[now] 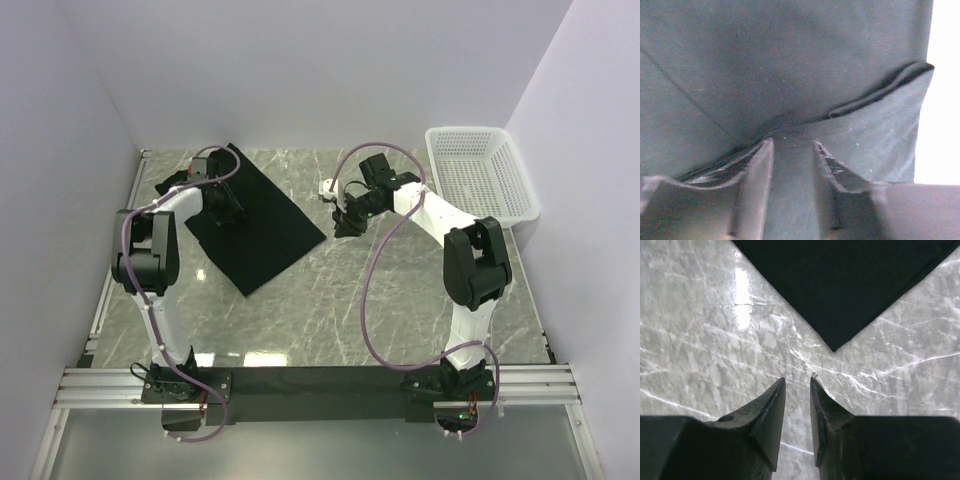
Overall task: Fold and stack the t-shirts
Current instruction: Fold the tshirt
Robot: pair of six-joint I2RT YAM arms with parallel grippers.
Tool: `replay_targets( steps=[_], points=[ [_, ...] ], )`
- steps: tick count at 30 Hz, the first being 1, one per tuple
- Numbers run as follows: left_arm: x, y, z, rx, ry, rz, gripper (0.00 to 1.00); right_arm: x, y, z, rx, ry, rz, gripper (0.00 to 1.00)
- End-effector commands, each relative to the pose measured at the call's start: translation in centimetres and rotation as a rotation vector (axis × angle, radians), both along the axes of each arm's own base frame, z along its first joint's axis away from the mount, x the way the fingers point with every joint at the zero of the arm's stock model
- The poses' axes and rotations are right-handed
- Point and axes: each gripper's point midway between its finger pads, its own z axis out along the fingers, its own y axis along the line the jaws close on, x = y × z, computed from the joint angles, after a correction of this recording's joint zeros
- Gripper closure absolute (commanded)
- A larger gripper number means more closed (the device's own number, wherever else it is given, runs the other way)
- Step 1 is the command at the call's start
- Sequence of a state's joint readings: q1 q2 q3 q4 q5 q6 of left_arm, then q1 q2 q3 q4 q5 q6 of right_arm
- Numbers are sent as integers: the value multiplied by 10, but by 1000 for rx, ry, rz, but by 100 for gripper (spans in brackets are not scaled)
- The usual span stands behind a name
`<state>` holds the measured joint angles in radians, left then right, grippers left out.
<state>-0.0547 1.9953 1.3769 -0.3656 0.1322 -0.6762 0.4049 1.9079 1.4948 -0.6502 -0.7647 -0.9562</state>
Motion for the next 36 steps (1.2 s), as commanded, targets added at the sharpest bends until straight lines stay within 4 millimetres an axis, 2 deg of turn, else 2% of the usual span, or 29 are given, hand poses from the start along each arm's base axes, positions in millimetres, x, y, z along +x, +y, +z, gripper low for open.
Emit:
replay_targets(
  steps=[1,2,3,4,6,7,8,9,10,12,13,14,16,18,19,20,22,23,24,26,32,36],
  points=[
    [16,15,70,74,-195,-20,55,7,1,21,-8,-121,104,64],
    [14,14,93,73,-246,-38,49,8,-1,21,-19,-166,155,58],
    [10,14,100,84,-259,-56,48,4,0,19,-30,-165,191,54],
    [4,15,116,90,-288,-59,47,1,0,17,-34,-178,227,52],
    [-10,14,125,89,-300,-79,45,-7,0,9,-47,-234,346,46],
    [-23,13,119,82,-277,-87,45,-13,4,5,-50,-256,400,44],
    [-36,11,130,74,-297,-93,45,-15,6,3,-55,-325,485,40],
    [-48,8,130,55,-291,-101,45,-20,5,-6,-69,-341,527,39],
    [-71,8,124,44,-279,-99,45,-24,11,-10,-77,-371,577,39],
    [-96,7,114,19,-253,-81,44,-22,19,-21,-99,-421,644,38],
    [-119,7,90,12,-194,-74,44,-19,21,-25,-119,-431,659,38],
    [-130,9,95,11,-214,-61,44,-20,28,-28,-125,-435,682,38],
    [-158,6,83,-21,-191,-44,44,-7,37,-38,-157,-446,683,39],
    [-174,-1,79,-77,-188,-31,44,4,47,-47,-183,-463,672,39],
    [-189,-3,76,-95,-186,-27,44,7,48,-51,-196,-468,671,39],
    [-195,-4,76,-112,-182,-8,44,10,48,-60,-227,-463,669,39],
    [-211,-7,68,-140,-164,11,44,20,51,-64,-248,-486,654,39],
    [-212,-14,79,-163,-213,3,42,23,49,-68,-273,-485,643,39],
    [-214,-19,81,-205,-213,17,42,28,52,-72,-284,-496,634,40],
    [-223,-20,73,-233,-167,55,37,31,53,-78,-300,-491,615,40],
    [-236,-27,50,-316,-43,139,35,42,50,-83,-329,-496,576,42],
    [-242,-23,32,-304,23,195,36,45,53,-85,-332,-495,555,43]
  ],
)
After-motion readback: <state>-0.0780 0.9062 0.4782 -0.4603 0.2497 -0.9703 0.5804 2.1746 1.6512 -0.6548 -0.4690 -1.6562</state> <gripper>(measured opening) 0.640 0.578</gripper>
